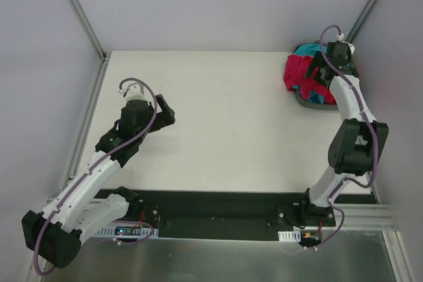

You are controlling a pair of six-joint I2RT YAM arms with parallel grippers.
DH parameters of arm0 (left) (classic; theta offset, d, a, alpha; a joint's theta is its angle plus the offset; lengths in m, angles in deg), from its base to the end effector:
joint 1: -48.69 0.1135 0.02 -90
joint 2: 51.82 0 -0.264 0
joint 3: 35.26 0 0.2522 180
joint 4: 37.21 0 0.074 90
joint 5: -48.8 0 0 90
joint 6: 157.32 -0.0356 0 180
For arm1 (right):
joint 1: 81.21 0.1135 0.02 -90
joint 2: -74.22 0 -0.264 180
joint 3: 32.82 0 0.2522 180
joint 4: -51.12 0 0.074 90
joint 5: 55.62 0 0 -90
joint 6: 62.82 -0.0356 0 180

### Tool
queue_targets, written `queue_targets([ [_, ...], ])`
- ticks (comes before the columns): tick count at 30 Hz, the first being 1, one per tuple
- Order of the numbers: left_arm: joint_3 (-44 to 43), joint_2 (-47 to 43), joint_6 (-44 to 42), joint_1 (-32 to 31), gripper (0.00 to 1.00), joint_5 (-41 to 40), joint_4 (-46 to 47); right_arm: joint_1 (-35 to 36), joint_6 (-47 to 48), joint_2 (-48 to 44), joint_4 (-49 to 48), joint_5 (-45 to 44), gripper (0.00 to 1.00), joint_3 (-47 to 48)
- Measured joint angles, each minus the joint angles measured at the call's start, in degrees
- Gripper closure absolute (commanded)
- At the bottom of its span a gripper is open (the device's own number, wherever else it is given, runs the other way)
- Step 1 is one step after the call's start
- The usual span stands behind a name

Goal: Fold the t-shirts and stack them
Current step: Grab crumpled tshirt from bin with the right arm

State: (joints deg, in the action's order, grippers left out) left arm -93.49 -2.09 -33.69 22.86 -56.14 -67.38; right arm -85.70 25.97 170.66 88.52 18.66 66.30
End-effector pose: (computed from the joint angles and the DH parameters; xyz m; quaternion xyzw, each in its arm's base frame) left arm 0.1836 -0.0787 0.3122 -0.1286 0.8135 -0.1827 0.5369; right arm 0.3886 -0.0402 0.3260 0.1070 0.8733 -0.1342 0.4559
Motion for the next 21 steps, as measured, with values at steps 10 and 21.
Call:
queue_targets([
  [10,-0.46,1.16,-0.66,0.76,0.01,-0.57,1.6,-0.26,-0.2,12.87,2.16,7.43,0.82,8.57],
  [21,0.42,-5.95,-0.59,0.81,0.01,-0.52,1.75,-0.79,2.93,7.89,1.99,9.29,0.99,8.13],
])
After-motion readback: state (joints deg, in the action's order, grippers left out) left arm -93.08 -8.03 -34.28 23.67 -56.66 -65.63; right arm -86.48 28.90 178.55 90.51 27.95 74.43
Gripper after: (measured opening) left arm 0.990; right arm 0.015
